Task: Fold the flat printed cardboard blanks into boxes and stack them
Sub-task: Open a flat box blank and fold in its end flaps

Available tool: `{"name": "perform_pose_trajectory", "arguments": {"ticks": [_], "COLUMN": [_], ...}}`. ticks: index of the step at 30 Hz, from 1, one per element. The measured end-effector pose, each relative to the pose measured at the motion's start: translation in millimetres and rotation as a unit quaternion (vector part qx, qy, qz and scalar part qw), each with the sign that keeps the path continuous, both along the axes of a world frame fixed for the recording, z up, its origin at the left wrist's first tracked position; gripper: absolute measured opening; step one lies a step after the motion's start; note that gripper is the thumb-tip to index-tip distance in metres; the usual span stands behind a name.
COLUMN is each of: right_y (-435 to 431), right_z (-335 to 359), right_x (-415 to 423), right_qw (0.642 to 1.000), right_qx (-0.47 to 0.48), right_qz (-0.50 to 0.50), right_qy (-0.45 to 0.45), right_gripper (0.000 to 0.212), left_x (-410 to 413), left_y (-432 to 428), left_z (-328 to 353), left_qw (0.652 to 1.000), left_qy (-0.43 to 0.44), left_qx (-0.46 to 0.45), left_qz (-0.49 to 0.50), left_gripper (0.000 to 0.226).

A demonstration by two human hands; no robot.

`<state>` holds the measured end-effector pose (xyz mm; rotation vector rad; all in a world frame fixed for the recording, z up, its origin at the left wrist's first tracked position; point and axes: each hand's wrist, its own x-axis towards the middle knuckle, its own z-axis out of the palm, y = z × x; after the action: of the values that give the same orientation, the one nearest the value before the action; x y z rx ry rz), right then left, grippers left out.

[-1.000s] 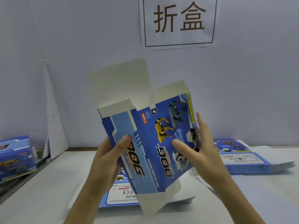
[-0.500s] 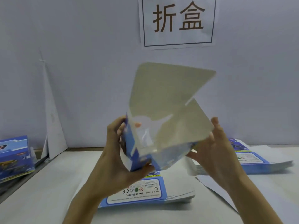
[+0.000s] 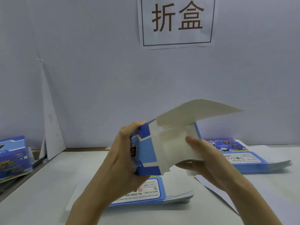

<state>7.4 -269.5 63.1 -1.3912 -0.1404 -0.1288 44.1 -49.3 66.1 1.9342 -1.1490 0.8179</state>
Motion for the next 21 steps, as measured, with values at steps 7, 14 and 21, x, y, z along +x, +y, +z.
{"name": "perform_pose_trajectory", "arguments": {"ticks": [7, 14, 21], "right_y": [5, 2, -1], "right_z": [10, 15, 18], "right_x": [-6, -9, -11], "right_qw": [0.976, 0.932, 0.916], "right_qx": [-0.209, -0.330, -0.348], "right_qz": [-0.068, -0.147, -0.196], "right_qy": [-0.006, 0.036, 0.042], "right_gripper": [0.023, 0.031, 0.028], "left_x": [6, 7, 5], "left_y": [10, 4, -8], "left_z": [-4, -9, 20], "left_qw": [1.000, 0.974, 0.836], "left_qy": [0.010, 0.225, 0.500], "left_qx": [0.029, -0.012, -0.190], "left_qz": [0.007, -0.001, -0.121], "left_gripper": [0.103, 0.095, 0.090]}}
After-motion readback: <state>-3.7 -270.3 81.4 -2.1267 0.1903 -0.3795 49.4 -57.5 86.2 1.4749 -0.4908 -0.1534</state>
